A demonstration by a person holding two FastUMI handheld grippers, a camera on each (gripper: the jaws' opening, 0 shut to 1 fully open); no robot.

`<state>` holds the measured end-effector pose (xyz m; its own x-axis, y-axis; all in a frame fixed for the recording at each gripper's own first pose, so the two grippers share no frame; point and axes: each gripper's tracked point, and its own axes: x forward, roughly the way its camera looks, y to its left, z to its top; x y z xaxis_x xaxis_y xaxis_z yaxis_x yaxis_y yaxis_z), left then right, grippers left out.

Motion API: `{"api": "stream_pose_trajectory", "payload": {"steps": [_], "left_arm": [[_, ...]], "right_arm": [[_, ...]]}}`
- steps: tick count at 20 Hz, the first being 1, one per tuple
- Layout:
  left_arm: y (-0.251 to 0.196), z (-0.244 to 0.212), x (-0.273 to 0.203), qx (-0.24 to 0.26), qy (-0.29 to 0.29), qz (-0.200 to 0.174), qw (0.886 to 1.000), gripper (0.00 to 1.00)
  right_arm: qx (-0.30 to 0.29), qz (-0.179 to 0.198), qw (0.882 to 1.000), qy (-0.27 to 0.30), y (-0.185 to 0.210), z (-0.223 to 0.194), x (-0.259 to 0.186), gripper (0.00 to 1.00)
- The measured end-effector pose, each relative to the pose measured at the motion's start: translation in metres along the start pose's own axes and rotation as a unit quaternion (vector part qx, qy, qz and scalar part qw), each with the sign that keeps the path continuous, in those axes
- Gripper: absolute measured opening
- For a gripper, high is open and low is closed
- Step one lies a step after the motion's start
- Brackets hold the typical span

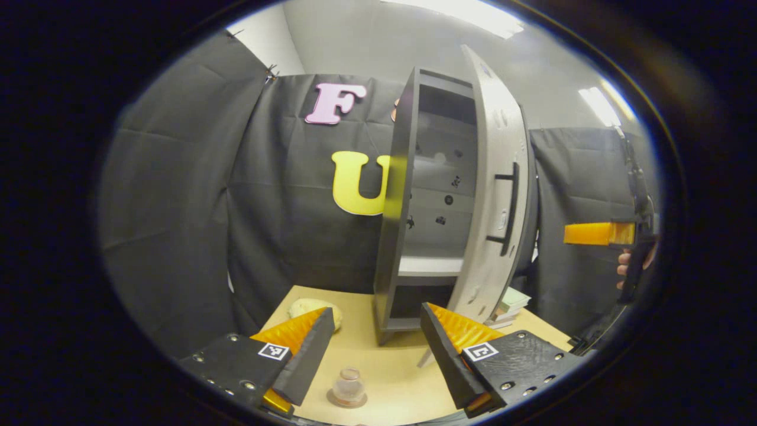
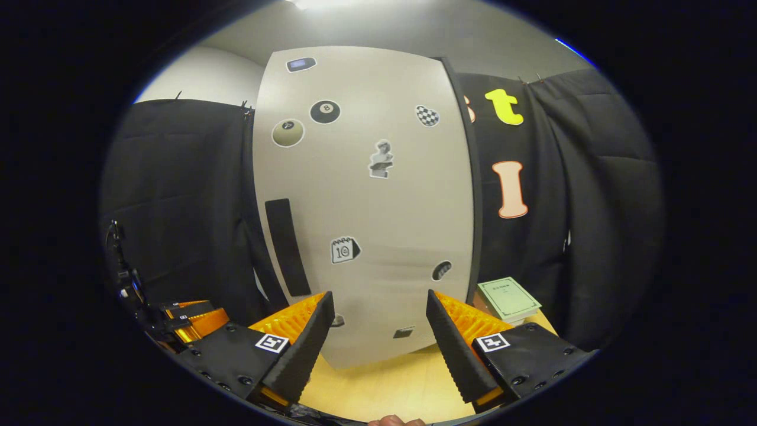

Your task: Open the cabinet door with the right hand, grasp the bottle in the cabinet with the left hand and place it on the coaster, then close the cabinet door with the right hand.

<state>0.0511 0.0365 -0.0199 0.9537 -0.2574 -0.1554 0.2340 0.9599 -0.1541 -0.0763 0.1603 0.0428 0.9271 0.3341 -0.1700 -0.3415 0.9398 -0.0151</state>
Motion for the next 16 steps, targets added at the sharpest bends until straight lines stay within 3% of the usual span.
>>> {"api": "stream_pose_trajectory", "payload": {"steps": [3,4,7,8,12,16], "left_arm": [[-0.022,0.004,0.010,-0.011,-0.007,-0.020,1.000,0.93],[-0.031,0.006,0.012,-0.007,-0.007,-0.024,1.000,0.91],[-0.049,0.013,0.011,0.014,-0.015,-0.014,1.000,0.91],[-0.057,0.014,0.007,0.016,-0.018,-0.010,1.000,0.94],[-0.078,0.030,0.001,0.014,-0.033,0.030,0.999,0.89],[-0.096,0.042,-0.014,0.008,-0.054,0.063,0.997,0.90]], "right_arm": [[0.023,-0.045,0.999,0.011,-0.040,-0.019,-0.022,0.94],[0.032,-0.060,0.998,0.010,-0.055,-0.022,-0.028,0.98],[0.053,-0.091,0.994,0.006,-0.099,-0.029,-0.038,0.98],[0.059,-0.096,0.994,0.004,-0.113,-0.028,-0.041,0.98],[0.049,-0.104,0.993,-0.017,-0.166,-0.016,-0.043,0.98],[0.046,-0.083,0.995,-0.020,-0.193,-0.010,-0.036,0.98]]}}
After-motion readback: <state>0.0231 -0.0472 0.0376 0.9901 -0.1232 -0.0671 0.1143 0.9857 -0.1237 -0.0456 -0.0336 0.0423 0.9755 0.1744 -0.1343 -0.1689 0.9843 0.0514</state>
